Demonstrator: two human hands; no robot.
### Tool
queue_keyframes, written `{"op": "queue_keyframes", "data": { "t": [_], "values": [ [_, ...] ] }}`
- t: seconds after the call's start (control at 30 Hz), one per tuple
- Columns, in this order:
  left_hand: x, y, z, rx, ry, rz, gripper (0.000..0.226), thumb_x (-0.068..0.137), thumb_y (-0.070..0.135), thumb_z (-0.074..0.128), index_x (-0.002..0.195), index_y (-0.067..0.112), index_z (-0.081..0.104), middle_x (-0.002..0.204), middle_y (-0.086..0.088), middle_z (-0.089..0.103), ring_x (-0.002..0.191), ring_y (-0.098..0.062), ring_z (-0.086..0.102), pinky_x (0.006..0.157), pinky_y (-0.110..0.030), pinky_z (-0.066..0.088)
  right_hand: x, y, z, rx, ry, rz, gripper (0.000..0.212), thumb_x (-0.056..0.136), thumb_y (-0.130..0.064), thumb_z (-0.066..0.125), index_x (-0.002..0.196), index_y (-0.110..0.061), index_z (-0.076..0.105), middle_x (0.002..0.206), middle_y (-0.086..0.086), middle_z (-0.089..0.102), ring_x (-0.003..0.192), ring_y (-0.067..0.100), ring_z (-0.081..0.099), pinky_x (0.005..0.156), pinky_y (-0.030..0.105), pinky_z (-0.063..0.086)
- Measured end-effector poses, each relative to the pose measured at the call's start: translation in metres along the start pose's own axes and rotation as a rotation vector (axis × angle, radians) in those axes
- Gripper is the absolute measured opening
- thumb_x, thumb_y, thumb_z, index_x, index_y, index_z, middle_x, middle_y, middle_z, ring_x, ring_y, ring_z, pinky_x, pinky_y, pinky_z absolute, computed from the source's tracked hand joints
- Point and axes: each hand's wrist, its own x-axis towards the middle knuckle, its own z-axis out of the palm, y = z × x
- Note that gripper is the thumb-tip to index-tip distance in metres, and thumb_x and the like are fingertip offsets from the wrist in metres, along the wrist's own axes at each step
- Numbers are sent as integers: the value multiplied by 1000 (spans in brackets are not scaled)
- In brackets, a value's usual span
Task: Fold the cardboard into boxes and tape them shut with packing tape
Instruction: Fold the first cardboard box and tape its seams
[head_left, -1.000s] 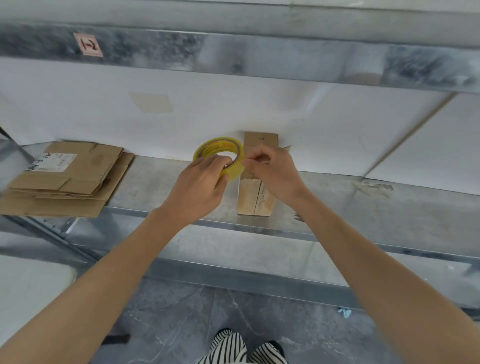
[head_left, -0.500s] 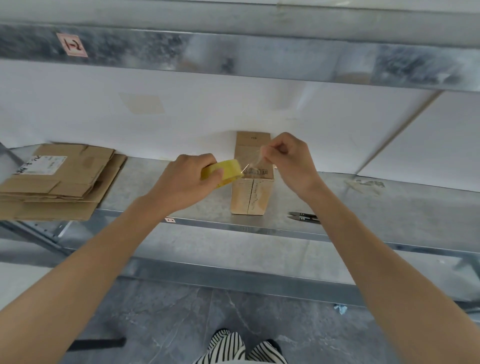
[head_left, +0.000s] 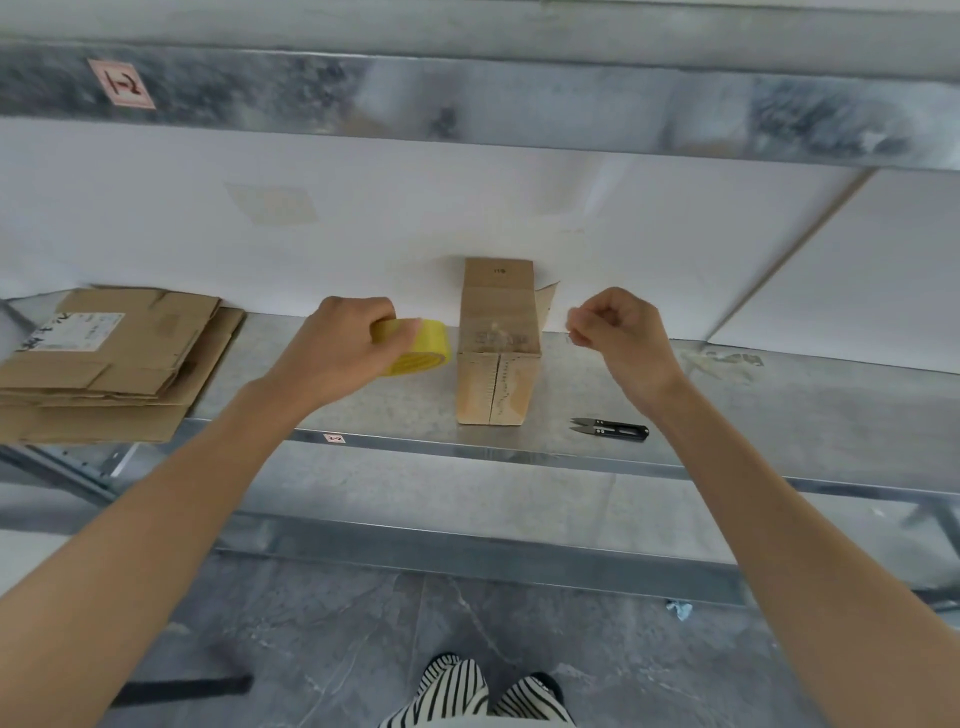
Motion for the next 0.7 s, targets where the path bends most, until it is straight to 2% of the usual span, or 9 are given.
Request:
{"op": "queue_keyframes", "data": {
  "t": [0.13,0.27,0.53,0.7],
  "values": [
    [8,-9,8,210,-2,19,45,83,58,50,65,17,46,63,2,50,69,-27,50,60,-32,31,-1,15,-3,26,6,29,17,86,-3,63,72,-10,57,65,1,61,65,12,58,88,42,51],
    [11,-9,18,224,-17,0,40,89,49,55,70,14,48,68,-1,54,73,-27,51,62,-32,32,2,25,-4,22,22,62,18,86,-3,63,71,-11,57,66,0,61,65,12,58,88,41,52],
    [16,-10,38,171,-75,-90,44,88,54,54,71,13,50,68,-1,52,73,-27,52,64,-32,33,14,47,-2,-20,28,127,18,86,0,61,71,-10,57,67,2,61,64,14,57,85,41,52],
    [13,-17,55,81,-65,-157,40,91,47,56,70,13,50,65,1,51,68,-23,49,59,-31,31,20,64,9,-13,48,168,17,86,-3,61,72,-11,57,65,2,61,65,15,55,85,44,52]
  ]
}}
